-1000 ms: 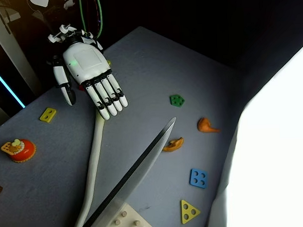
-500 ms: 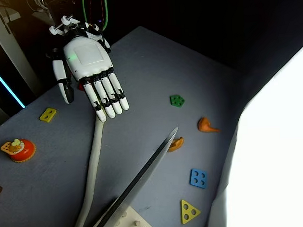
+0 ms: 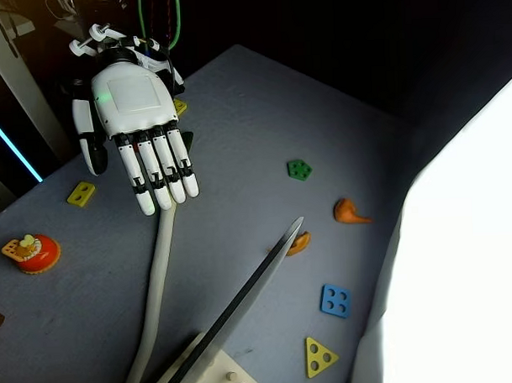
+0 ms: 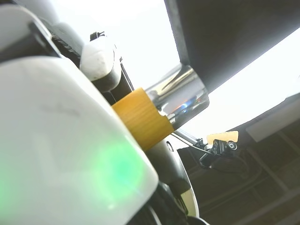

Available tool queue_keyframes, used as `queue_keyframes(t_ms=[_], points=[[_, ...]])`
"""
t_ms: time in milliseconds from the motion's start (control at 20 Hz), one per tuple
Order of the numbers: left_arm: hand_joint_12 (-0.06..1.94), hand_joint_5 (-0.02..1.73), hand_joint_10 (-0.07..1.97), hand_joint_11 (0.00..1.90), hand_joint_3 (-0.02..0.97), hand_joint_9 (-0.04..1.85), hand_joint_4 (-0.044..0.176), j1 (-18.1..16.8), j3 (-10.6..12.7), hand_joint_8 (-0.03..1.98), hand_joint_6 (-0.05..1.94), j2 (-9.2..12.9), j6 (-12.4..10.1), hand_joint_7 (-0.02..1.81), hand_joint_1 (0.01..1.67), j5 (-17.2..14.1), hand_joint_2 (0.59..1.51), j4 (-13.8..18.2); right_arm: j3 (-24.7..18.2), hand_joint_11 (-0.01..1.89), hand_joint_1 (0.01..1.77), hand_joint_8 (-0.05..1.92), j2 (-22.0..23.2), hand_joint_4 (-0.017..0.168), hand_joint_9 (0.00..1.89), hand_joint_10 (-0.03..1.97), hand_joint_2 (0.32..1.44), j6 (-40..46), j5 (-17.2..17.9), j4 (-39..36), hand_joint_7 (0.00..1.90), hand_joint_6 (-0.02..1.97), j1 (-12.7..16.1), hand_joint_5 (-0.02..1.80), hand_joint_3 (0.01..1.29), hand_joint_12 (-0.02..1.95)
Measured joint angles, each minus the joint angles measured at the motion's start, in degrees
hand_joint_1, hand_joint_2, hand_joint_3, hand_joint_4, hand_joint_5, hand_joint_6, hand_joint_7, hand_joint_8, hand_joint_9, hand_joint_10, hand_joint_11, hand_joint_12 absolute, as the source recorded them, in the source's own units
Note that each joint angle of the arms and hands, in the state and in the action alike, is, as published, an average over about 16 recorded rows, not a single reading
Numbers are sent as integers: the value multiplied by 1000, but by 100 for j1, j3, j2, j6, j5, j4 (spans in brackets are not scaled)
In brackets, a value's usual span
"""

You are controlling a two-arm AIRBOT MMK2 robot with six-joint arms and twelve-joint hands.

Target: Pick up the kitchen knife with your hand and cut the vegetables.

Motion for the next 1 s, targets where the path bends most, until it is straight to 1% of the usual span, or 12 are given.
queue_keyframes(t_ms=[250,550,1000], points=[[170,96,10,19,12,93,2,-31,-1,10,21,44,72,91,293,-157,1328,-3,-19,1612,1567,1887,11,167,1598,1829,585,8,-39,-110,1550,1895,-30,1317,1093,1851],[189,97,10,19,12,97,2,-44,-2,10,20,81,112,93,284,-231,1328,1,-10,1612,1568,1889,11,167,1599,1829,585,64,-96,-246,1551,1895,-94,1317,1093,1851],[197,96,9,19,13,96,2,-53,-5,10,20,93,120,90,286,-251,1328,11,338,1613,1569,1890,-213,167,1599,1829,585,322,-222,-332,1551,1896,-190,1310,1092,1851]])
